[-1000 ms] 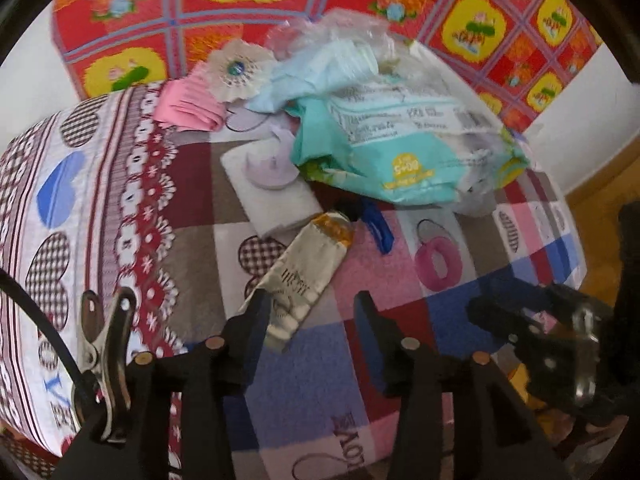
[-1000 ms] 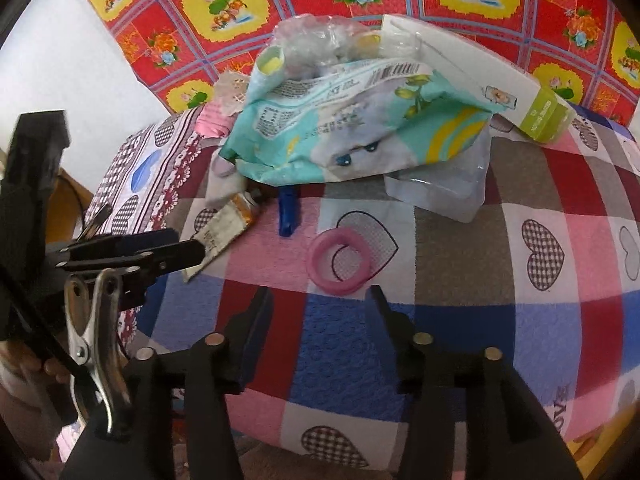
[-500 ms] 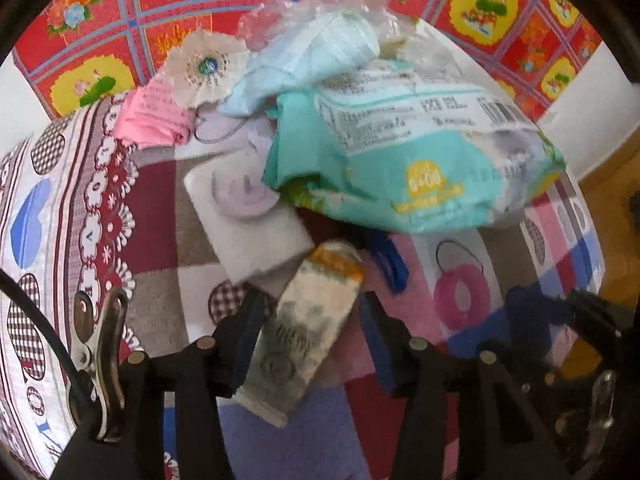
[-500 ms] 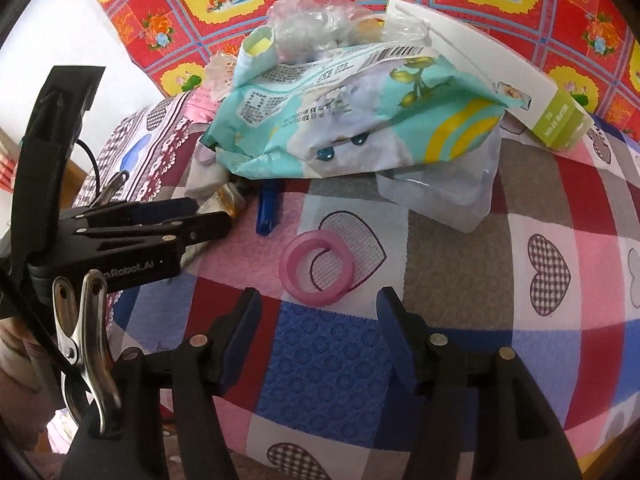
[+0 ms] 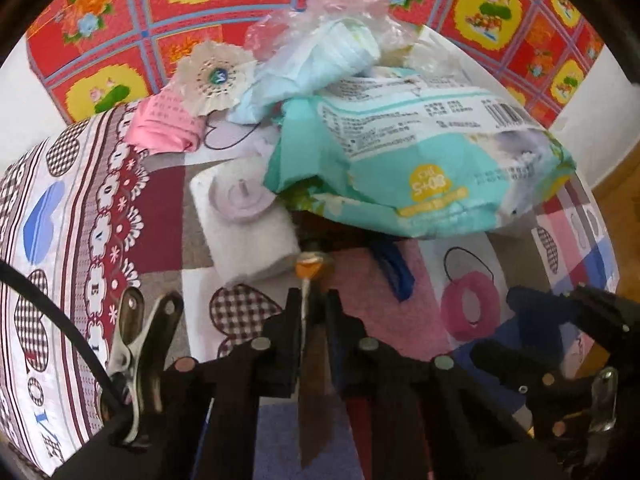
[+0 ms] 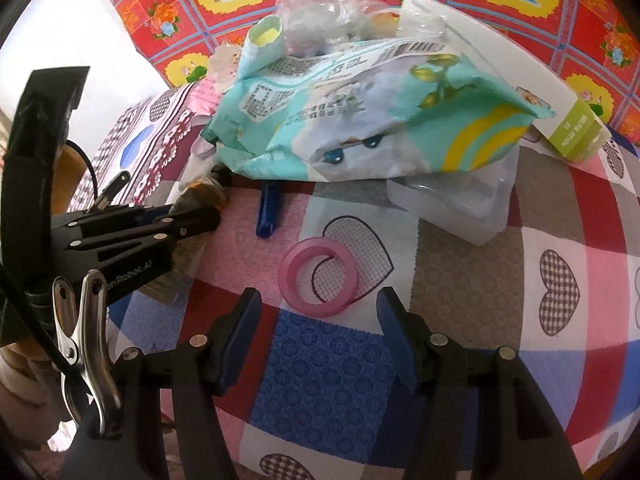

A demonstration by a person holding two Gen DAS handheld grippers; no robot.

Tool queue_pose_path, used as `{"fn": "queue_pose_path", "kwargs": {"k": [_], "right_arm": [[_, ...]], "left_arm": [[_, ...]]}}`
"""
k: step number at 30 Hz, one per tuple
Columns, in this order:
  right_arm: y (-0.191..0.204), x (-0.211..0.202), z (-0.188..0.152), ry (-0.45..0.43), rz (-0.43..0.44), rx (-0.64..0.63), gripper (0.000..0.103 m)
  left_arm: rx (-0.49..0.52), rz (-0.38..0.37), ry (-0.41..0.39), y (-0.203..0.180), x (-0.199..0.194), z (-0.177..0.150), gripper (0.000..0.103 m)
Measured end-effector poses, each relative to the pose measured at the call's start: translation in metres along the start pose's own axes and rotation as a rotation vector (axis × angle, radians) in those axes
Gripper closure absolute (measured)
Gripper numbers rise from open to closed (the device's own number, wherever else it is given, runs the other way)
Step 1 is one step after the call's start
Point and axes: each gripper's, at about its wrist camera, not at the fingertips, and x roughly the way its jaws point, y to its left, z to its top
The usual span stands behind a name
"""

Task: Collect trash
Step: 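Lower the left gripper onto the beige cream tube and grasp its capped end, then grasp the pink plastic ring with the right gripper while the left lifts the tube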

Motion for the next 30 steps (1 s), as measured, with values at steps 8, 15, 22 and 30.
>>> {"fn": "queue_pose_path", "kwargs": {"k": [8,15,22,30], "right_arm": [[0.018,0.015,0.004,-0.007,-0.054,-0.106,0.039],[0.03,0.022,0.003,-0.013,-0.113,-0.182,0.037],[0.032,0.02,0.001,-0.028,-0.138,-0.197,0.054],[0.028,0.014,-0.005,-0.061,-0.125,-0.166,0.06]], "left_arm": [[-0.023,0.036,-0.005,0.022,-0.013,-0.016,0.091],[-0.057,0.038,-0.005,0.033,-0.021,-0.028,0.089],[-0.09,0.099,-0.018,0.049,-0.032,-0.043,0.08],[-0.169,0.072,-0.01,0.078,-0.043,-0.053,0.077]]}}
